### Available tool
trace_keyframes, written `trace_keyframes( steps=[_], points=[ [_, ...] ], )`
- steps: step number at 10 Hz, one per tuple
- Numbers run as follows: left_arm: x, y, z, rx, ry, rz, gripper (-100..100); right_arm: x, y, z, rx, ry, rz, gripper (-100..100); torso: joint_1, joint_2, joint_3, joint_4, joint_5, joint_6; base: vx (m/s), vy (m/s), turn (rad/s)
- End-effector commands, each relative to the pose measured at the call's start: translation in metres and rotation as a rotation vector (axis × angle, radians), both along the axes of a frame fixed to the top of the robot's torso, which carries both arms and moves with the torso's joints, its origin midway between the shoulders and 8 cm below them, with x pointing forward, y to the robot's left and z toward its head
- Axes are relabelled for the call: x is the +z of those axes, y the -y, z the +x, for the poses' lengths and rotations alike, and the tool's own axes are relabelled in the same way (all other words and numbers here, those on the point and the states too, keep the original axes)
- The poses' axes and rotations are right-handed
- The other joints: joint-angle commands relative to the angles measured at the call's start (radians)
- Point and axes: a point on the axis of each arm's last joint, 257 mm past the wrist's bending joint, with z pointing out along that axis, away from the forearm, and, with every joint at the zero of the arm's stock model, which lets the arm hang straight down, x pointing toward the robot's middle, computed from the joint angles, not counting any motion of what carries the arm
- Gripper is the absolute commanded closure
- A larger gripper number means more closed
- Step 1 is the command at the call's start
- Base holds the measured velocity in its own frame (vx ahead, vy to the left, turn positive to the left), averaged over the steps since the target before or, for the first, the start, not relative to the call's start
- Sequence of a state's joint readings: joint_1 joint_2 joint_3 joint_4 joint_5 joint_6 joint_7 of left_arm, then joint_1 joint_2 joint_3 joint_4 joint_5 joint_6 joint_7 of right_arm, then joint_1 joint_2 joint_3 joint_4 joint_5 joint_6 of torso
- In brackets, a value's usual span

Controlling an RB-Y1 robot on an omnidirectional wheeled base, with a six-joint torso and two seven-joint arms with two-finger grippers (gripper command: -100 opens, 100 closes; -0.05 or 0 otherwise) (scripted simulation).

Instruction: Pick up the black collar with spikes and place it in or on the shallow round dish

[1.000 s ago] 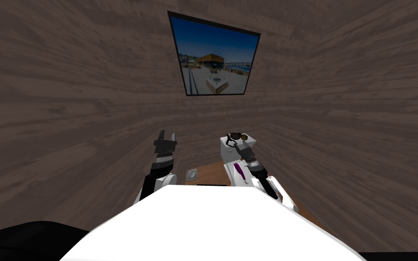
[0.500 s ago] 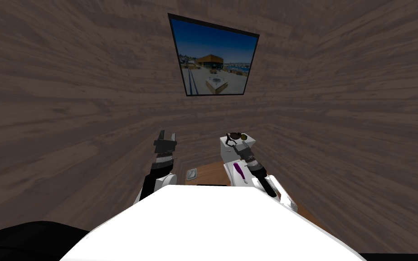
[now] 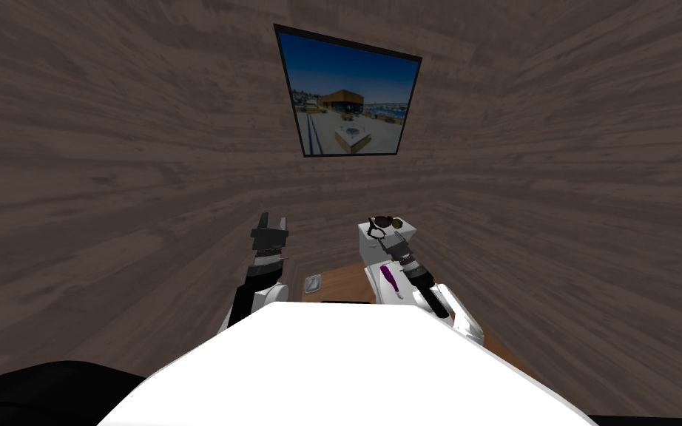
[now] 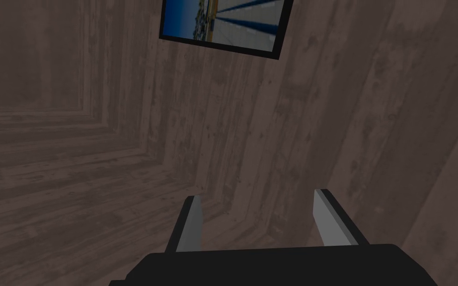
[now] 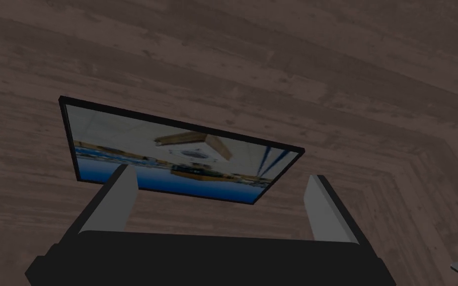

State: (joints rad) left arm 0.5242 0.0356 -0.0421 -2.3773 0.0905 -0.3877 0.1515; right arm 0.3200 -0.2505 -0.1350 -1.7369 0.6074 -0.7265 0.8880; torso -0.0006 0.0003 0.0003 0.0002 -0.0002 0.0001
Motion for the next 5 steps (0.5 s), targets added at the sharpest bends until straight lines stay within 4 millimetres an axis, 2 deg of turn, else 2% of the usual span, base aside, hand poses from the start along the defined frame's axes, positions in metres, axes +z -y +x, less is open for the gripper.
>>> trace_keyframes(
  steps=[1, 2, 3, 5],
  points=[
    [0.0, 0.0, 0.0, 0.0, 0.0, 0.0, 0, -0.014, 0.006, 0.006, -0.029, -0.005, -0.095, -100, 0.0, 0.0, 0.0, 0.0, 0.0, 0.0, -0.009, -0.011, 0.01],
    [0.0, 0.0, 0.0, 0.0, 0.0, 0.0, 0, -0.014, 0.005, 0.006, -0.037, 0.004, -0.123, -100, 0.0, 0.0, 0.0, 0.0, 0.0, 0.0, -0.007, -0.013, 0.007],
    [0.0, 0.0, 0.0, 0.0, 0.0, 0.0, 0, -0.026, 0.012, 0.012, -0.06, -0.007, -0.188, -100, 0.0, 0.0, 0.0, 0.0, 0.0, 0.0, -0.006, -0.019, 0.014],
    [0.0, 0.0, 0.0, 0.0, 0.0, 0.0, 0, -0.027, 0.01, 0.012, -0.069, 0.005, -0.235, -100, -0.001, 0.0, 0.0, 0.0, 0.0, 0.0, -0.004, -0.013, 0.003]
  ],
)
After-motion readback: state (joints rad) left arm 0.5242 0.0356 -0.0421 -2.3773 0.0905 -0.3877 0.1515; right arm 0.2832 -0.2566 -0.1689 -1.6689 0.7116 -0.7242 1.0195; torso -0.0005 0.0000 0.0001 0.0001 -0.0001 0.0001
